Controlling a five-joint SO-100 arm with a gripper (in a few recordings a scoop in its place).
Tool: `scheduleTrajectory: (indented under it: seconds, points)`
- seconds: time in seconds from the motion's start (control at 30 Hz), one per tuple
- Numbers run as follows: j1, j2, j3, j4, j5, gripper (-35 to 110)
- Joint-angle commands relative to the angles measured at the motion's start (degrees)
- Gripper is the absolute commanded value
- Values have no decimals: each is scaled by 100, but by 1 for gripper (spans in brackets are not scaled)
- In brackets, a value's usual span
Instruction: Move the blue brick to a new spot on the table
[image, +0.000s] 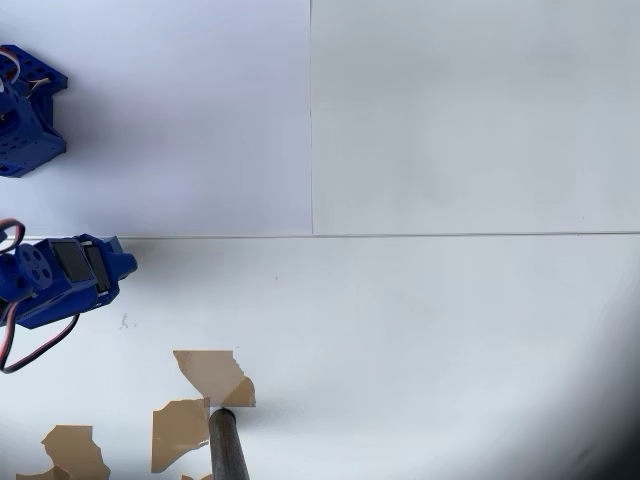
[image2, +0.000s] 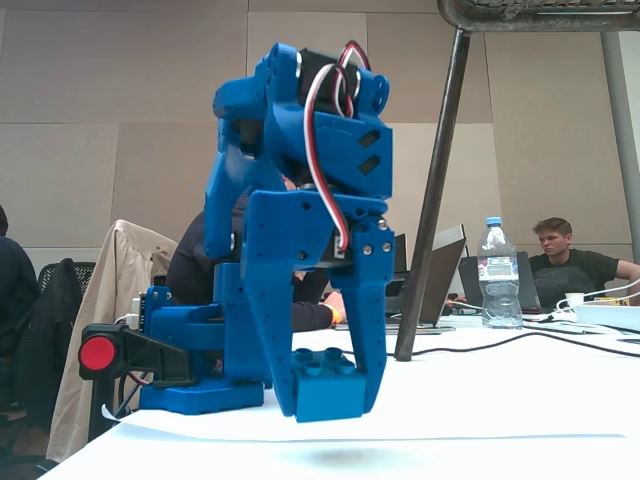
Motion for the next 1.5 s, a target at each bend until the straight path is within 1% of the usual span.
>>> scheduleTrajectory:
  seconds: [0.0, 0.2, 0.3, 0.43, 0.5, 0.57, 0.63, 0.73, 0.83, 0.9, 1.0, 1.13, 1.23, 1.37, 1.47]
  points:
    - [686, -510, -1020, 167, -483, 3]
    - [1310, -773, -1169, 167, -984, 3]
    - [1521, -1020, -1274, 123, -1055, 3]
    - [1652, -1336, -1292, -202, -1116, 4]
    - [1670, -1362, -1310, -255, -1178, 11]
    - [1670, -1292, -1380, -70, -1274, 23]
    - [1652, -1072, -1397, 88, -1301, 31]
    - [1617, -589, -1397, 448, -1345, 33]
    - [1362, 185, -1134, 791, -1503, 31]
    - [967, 861, -686, 888, -1564, 26]
    - [-44, 1890, 167, 861, -1257, 19]
    - [-2030, 2918, 993, 800, -439, 10]
    - [-3639, 3463, 1512, 439, 132, 3]
    - [-5396, 3788, 1819, 149, 519, 0]
    - [-6346, 3858, 1907, 97, 721, 0]
